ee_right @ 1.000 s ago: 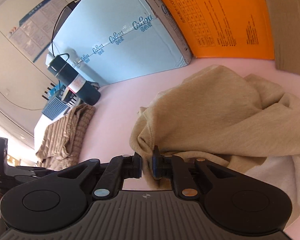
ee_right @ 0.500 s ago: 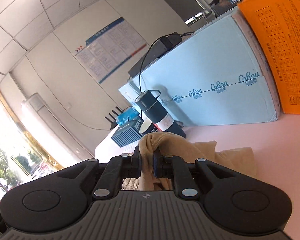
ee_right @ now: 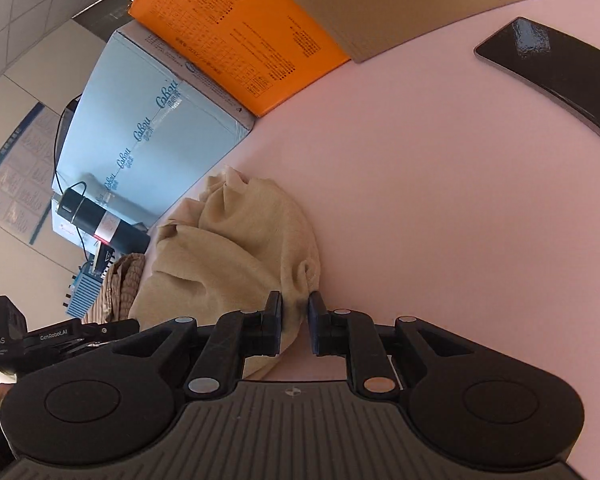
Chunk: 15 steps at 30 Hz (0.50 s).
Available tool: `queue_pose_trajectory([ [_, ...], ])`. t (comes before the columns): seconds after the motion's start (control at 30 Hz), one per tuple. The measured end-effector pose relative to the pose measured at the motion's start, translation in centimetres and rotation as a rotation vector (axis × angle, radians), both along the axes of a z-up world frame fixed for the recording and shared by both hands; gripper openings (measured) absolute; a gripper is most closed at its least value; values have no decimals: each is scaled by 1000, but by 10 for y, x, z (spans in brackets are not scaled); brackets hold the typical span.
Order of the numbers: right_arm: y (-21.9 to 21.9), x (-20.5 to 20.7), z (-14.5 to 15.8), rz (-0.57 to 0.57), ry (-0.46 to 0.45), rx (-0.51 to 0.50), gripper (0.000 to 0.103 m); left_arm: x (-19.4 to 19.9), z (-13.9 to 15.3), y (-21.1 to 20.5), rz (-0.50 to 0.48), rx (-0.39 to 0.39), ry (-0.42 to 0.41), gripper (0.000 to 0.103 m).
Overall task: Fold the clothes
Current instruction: 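Lift the beige garment with the right gripper and shake it out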
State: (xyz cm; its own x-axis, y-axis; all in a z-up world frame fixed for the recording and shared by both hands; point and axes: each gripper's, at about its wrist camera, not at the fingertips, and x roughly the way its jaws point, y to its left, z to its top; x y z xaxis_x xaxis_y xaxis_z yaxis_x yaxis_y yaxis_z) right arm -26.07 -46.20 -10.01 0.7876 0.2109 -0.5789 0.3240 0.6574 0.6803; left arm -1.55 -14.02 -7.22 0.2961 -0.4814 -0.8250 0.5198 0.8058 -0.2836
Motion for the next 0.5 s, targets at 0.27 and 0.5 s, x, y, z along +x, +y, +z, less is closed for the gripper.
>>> queue_pose_trajectory([
  [0.27,3,11,-5,31,1,5,21,27,-21,-2,-39,-59,23,85],
  [0.5,-7,50,16,67,-55,51,10,42,10,-12,-80,-213,53,5],
])
